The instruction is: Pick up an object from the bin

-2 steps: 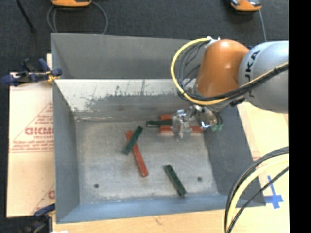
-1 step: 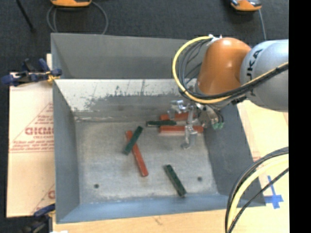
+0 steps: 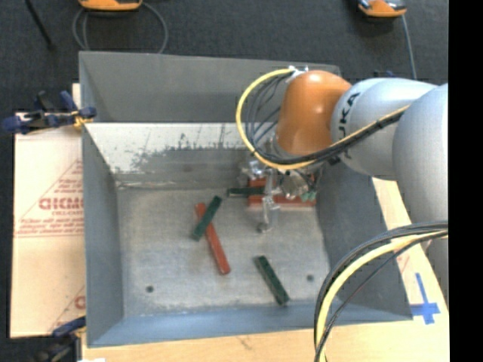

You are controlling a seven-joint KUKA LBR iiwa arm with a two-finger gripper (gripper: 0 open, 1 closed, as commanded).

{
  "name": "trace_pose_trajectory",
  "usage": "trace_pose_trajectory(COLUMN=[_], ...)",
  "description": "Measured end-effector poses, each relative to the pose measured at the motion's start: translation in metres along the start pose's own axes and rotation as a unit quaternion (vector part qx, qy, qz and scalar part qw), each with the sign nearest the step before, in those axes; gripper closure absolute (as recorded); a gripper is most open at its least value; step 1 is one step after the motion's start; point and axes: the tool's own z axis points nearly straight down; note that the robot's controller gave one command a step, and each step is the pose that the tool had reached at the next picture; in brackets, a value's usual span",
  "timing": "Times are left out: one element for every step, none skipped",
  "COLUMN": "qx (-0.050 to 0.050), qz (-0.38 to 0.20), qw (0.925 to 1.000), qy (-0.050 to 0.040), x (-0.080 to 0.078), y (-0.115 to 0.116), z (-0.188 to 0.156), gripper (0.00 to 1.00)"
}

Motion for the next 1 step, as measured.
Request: trace_pose_trajectory(qx=[0.001], qz=[0.001], qw=[1.0], qy=[-0.0029], x=[-0.0011], y=[-0.0012], z=[-0.0055], gripper=[1.0])
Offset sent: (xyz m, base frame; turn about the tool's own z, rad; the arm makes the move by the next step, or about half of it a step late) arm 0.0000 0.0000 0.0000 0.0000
